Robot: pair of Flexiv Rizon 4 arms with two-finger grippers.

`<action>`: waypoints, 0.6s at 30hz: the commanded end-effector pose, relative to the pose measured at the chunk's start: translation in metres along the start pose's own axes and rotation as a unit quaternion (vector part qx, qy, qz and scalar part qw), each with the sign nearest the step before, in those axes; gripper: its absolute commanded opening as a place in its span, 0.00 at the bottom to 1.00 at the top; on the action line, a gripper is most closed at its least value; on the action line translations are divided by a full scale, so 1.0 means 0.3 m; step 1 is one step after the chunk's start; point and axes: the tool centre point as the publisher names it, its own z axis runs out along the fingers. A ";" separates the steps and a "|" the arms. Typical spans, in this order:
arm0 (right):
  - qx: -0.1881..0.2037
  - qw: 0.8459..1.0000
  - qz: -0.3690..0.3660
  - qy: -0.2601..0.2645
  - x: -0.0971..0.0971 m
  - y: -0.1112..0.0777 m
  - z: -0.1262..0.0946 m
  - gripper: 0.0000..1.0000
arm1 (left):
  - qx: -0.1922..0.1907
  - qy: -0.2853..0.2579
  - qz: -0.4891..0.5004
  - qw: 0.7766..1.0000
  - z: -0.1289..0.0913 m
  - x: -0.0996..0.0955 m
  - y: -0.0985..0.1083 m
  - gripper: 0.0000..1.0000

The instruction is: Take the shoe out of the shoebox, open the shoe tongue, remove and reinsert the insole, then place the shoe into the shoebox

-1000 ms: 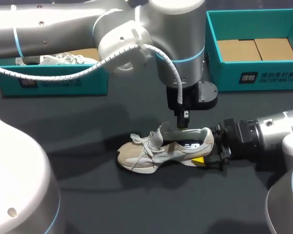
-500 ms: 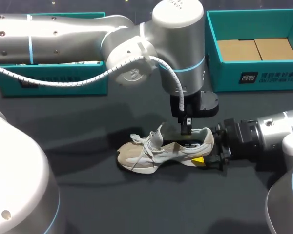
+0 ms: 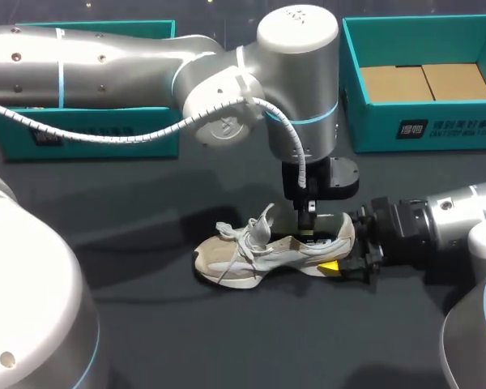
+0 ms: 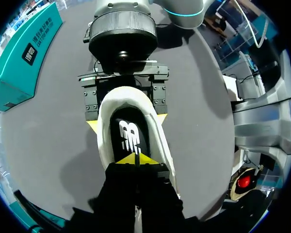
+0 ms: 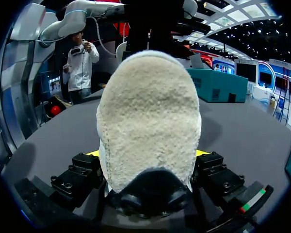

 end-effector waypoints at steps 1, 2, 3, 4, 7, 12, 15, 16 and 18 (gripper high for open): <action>0.002 1.000 0.000 0.000 0.000 0.001 -0.004 0.00 | -0.008 0.006 -0.002 1.000 0.031 -0.009 -0.011 0.00; 0.002 1.000 0.000 0.000 0.000 0.001 -0.004 0.00 | -0.009 0.007 -0.001 1.000 0.037 -0.007 -0.008 0.00; 0.002 1.000 0.000 0.000 0.000 0.001 -0.004 0.00 | -0.011 0.008 -0.001 1.000 0.042 -0.005 -0.005 0.00; 0.002 1.000 0.000 0.000 0.000 0.001 -0.004 0.00 | -0.013 0.008 -0.001 1.000 0.046 -0.004 -0.001 0.00; 0.002 1.000 0.000 0.000 0.000 0.001 -0.004 0.00 | -0.019 0.011 -0.002 1.000 0.058 -0.001 0.011 0.00; 0.002 1.000 0.000 0.000 0.000 0.001 -0.004 0.00 | -0.028 0.017 0.002 0.999 0.075 0.008 0.047 0.00; 0.002 1.000 0.000 0.000 0.000 0.001 -0.004 0.00 | -0.036 0.023 0.004 0.999 0.088 0.011 0.070 0.00; 0.002 1.000 0.000 0.000 0.000 0.001 -0.004 0.00 | -0.038 0.025 0.006 0.999 0.093 0.012 0.077 0.00; 0.002 1.000 0.000 0.000 0.000 0.001 -0.004 0.00 | -0.039 0.029 0.008 0.999 0.099 0.016 0.090 0.00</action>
